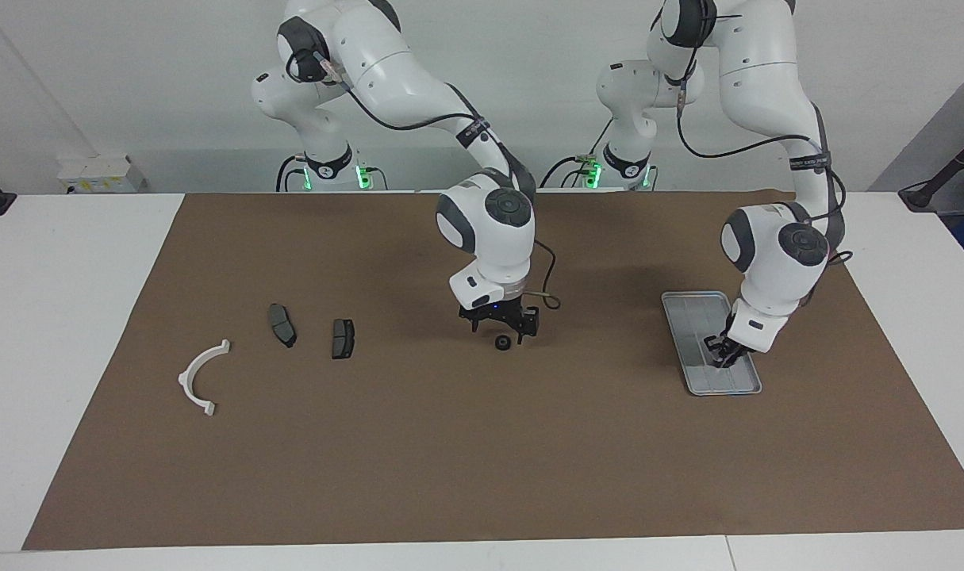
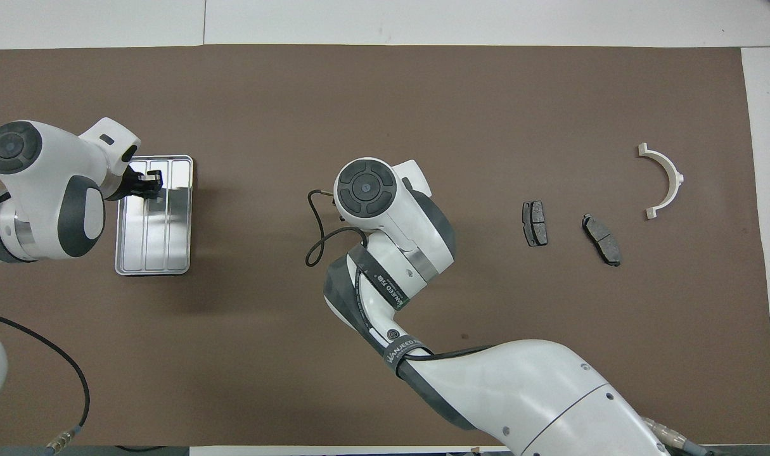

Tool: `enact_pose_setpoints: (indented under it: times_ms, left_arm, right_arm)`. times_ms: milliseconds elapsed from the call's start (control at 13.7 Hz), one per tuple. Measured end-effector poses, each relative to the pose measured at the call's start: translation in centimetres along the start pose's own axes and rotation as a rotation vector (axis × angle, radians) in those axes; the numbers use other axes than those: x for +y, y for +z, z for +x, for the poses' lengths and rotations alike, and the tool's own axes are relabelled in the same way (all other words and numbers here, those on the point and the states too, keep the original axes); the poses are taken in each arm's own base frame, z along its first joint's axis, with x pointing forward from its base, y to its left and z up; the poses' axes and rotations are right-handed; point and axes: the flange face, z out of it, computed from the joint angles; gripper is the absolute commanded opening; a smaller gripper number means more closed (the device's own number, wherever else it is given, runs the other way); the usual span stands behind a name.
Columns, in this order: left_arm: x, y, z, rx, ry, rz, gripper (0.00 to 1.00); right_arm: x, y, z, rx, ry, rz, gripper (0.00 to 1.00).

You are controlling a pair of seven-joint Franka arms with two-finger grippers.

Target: Place bearing gear from tray to pile

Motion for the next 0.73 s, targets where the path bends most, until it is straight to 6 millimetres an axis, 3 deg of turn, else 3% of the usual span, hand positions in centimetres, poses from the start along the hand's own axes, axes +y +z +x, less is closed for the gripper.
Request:
enact_pose_setpoints:
  times_ms: [146, 292, 510, 729]
  left_arm:
    - [0.2, -0.1, 0.0, -0.028, -0.047, -0.044, 0.00]
    - [0.8, -1.5, 0.4, -0.079, -0.094, -0.067, 0.00]
    - [2.4, -5.9, 0.7, -0.118, -0.194, -0.083, 0.00]
    - [5.1, -9.4, -0.6, -0.143, -0.243, -0.080, 0.00]
  right_arm:
    - [-0.3, -0.2, -0.1, 0.007, -0.001, 0.017, 1.00]
    - [-0.5, -0.2, -0.3, 0.009, -0.005, 0.023, 1.00]
    - [-0.5, 0.1, -0.4, 0.008, -0.008, 0.023, 1.00]
    - [-0.4, 0.5, -0.5, 0.006, -0.017, 0.020, 1.00]
